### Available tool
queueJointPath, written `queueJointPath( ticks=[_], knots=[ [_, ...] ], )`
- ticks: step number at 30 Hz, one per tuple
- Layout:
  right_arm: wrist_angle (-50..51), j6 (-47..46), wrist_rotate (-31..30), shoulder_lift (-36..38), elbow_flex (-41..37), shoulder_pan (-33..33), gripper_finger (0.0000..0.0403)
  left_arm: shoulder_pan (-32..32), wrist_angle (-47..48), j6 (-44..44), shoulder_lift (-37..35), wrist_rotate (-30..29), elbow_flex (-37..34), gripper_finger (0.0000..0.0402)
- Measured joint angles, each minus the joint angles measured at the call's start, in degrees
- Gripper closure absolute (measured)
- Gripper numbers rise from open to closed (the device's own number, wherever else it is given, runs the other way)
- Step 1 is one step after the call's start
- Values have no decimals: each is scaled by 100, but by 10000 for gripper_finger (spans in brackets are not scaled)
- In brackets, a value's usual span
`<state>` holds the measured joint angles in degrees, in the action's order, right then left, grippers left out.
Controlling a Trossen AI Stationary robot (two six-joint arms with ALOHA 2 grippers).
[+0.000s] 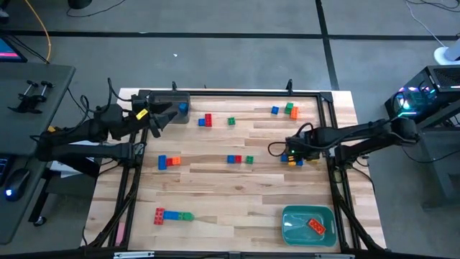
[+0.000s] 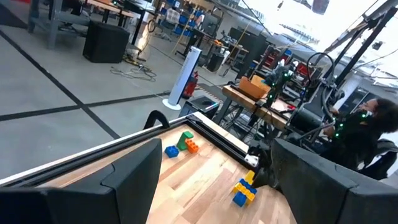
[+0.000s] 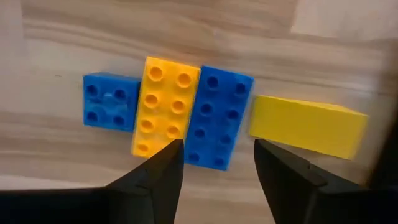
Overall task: Sort blocks by size
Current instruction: Adjust the blue game piece and the other game piece to the center
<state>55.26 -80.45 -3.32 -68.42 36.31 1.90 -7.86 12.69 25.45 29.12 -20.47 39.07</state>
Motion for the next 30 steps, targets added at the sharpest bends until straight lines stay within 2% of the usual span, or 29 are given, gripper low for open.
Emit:
queueJointPath(
  ticks=[4,7,10,11,17,25,30],
  knots=[
    [-100,-62,-147,1,-137,-1,248,0,-8,46,-4,-15,0,112],
    [141,-58,-258,2,-155,-1,305,0,-6,93,-2,-22,0,112],
    [165,-52,-451,2,-155,-1,380,0,-7,98,-2,-28,0,112],
    [146,-46,-507,2,-155,-1,390,0,-7,100,-4,-28,0,112],
    [37,79,-561,-290,-155,80,399,0,-7,101,-4,-28,0,112],
    [-1052,385,-572,-855,-106,82,400,0,-7,151,-4,-26,0,112],
    [-1205,1001,-611,-937,198,94,401,0,-4,245,-4,-26,0,112]
  ],
)
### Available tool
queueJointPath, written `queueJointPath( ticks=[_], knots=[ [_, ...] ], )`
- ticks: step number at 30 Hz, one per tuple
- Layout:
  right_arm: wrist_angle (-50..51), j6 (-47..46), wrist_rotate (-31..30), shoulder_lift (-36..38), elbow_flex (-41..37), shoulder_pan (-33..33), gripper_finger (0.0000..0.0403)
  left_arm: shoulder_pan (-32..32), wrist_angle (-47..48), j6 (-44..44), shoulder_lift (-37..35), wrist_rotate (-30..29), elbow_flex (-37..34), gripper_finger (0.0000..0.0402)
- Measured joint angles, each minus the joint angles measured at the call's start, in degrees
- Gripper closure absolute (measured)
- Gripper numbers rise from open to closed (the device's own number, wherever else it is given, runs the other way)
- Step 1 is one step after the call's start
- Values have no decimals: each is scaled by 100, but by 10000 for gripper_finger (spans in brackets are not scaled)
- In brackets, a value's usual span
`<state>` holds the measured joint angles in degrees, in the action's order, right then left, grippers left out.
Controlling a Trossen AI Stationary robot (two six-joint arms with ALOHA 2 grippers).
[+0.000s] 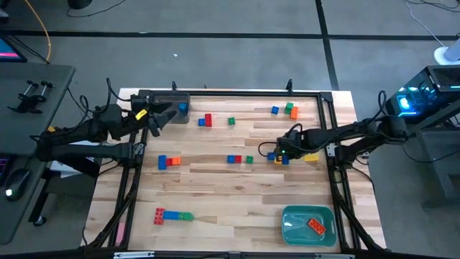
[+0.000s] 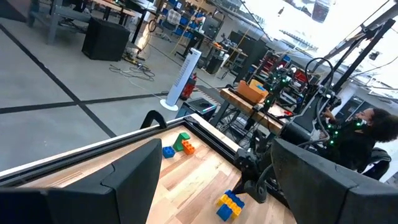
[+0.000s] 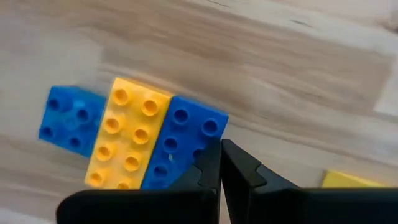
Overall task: Sort blocks by size
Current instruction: Adjust the blue game piece and the other game piece to the center, then put the right blue game piece into the blue bin
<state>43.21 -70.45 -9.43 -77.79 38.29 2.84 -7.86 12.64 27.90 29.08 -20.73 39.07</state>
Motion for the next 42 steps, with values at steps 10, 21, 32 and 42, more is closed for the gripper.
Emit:
queueJointPath(
  ticks=[10,21,32,42],
  knots=[
    [378,783,211,32,772,42,402,0,0,-50,0,0,0,112],
    [48,637,654,-290,323,-4,402,2,2,-52,0,0,0,112],
    [1068,1550,863,-318,618,-36,403,2,4,-111,2,-37,0,112],
    [1707,1111,496,-42,990,-182,395,2,46,-109,0,-44,0,112]
  ],
)
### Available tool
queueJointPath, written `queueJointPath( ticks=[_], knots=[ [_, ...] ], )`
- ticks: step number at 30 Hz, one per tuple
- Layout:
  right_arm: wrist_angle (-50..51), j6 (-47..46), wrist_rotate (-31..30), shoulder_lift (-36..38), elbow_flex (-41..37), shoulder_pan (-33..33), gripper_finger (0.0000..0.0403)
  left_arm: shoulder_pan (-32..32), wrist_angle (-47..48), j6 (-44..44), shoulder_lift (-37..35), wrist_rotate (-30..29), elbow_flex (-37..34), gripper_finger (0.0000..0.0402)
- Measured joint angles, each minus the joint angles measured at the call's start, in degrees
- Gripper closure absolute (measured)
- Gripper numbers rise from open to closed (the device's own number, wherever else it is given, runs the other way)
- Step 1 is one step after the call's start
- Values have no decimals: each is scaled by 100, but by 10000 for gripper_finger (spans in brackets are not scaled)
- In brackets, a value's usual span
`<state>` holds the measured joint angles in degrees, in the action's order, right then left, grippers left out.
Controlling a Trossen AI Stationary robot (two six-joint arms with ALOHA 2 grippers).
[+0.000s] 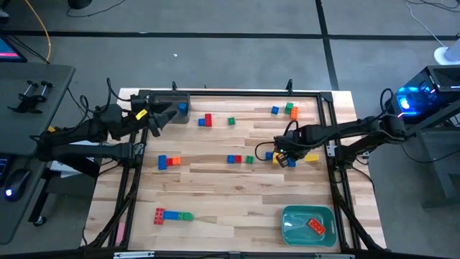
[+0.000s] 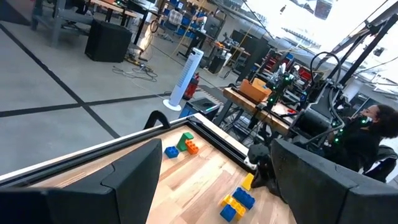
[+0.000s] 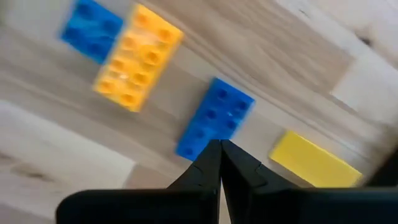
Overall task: Sort blocks by size
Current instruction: Put the right blue game piece into the blue bin
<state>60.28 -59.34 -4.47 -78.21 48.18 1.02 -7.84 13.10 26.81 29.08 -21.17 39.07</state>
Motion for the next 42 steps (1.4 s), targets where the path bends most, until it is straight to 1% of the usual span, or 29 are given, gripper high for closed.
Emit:
queueJointPath(
  ticks=[2,4,8,12,14,16,18,23,30,35,38,42],
  knots=[
    [-7,-268,-2,20,-148,-7,375,0,69,0,0,0,0,112],
    [-106,-534,19,22,-264,-5,342,0,135,2,2,0,0,112],
    [-445,-982,-41,23,-328,-6,257,0,204,1,0,0,0,113],
    [-454,-1261,-259,20,-333,0,176,0,212,2,0,0,0,112],
    [-483,-1273,-258,20,-381,51,146,0,212,2,0,0,0,112],
    [-580,-1367,-245,15,-498,113,128,0,212,2,1,0,0,112],
    [-776,-1480,-120,15,-643,170,121,0,212,3,1,0,0,112],
    [-1473,-1565,351,15,-1027,161,120,0,212,73,0,0,0,112],
    [-1776,-1950,351,13,-1361,25,119,0,212,166,0,0,0,112],
    [-1971,-2163,274,17,-1425,-135,121,0,210,308,0,2,0,112],
    [-1997,-2234,249,15,-1425,-221,135,0,210,358,1,2,0,112],
    [-1981,-2340,273,15,-1429,-293,177,-2,210,361,1,2,0,113]
  ],
)
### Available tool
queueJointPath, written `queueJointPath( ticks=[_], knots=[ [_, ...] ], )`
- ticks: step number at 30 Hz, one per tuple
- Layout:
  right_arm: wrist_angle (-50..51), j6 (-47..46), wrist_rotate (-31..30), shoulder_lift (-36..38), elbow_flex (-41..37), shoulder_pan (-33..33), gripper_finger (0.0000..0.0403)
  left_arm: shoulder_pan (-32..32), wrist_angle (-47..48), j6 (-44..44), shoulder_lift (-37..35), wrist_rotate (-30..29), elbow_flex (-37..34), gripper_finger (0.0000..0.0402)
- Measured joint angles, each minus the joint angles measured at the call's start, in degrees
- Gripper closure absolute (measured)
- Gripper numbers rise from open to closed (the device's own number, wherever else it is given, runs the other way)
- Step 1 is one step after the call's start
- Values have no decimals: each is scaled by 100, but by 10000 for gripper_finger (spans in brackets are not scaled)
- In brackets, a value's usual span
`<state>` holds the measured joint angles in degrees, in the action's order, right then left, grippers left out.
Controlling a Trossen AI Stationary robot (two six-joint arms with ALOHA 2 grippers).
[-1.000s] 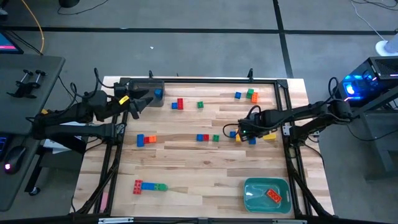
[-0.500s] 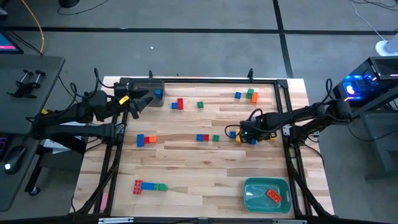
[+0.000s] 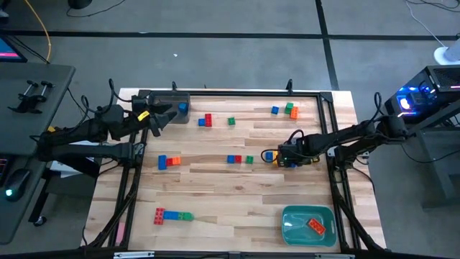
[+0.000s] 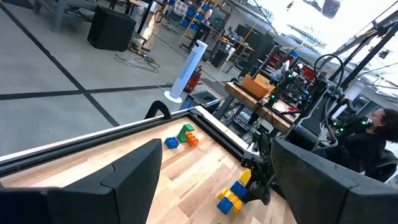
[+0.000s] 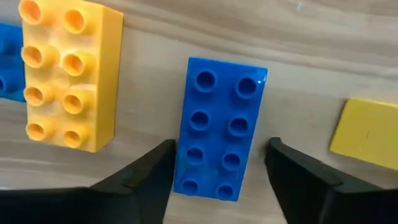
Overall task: Sort blocks by size
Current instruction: Put the right blue game piece into the blue bin
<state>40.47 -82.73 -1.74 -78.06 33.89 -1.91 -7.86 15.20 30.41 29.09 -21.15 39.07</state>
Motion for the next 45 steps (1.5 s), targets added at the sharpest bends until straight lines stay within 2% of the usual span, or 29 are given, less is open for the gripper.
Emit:
queueJointPath(
  ticks=[5,9,12,16,19,21,24,29,32,36,45],
  knots=[
    [56,-127,43,-1,-2,0,261,0,0,1,1,0,0,112],
    [195,88,135,8,34,0,266,2,-57,221,76,-2,2,112],
    [870,533,326,93,316,-8,266,0,-397,107,288,114,2,113],
    [1476,1261,-63,439,1034,99,266,0,-1158,-838,871,468,7,112],
    [912,2097,-171,688,1664,281,266,0,-1697,-2034,1489,821,7,112],
    [355,2728,90,737,2061,418,266,0,-1882,-3017,1961,1170,46,112],
    [-231,3565,851,641,2630,618,266,104,-1956,-4613,2704,1553,358,112],
    [-315,4458,2235,148,3442,776,266,545,-1937,-7120,3804,1598,952,112],
    [-304,4796,2881,-185,3842,789,266,818,-1973,-8136,4322,1593,1284,112],
    [-181,5068,3370,-661,4313,760,266,1087,-1976,-8721,4859,1579,1595,112],
    [688,5818,3733,-1584,5227,699,266,1440,-2007,-8657,5328,1558,1958,112]
  ],
)
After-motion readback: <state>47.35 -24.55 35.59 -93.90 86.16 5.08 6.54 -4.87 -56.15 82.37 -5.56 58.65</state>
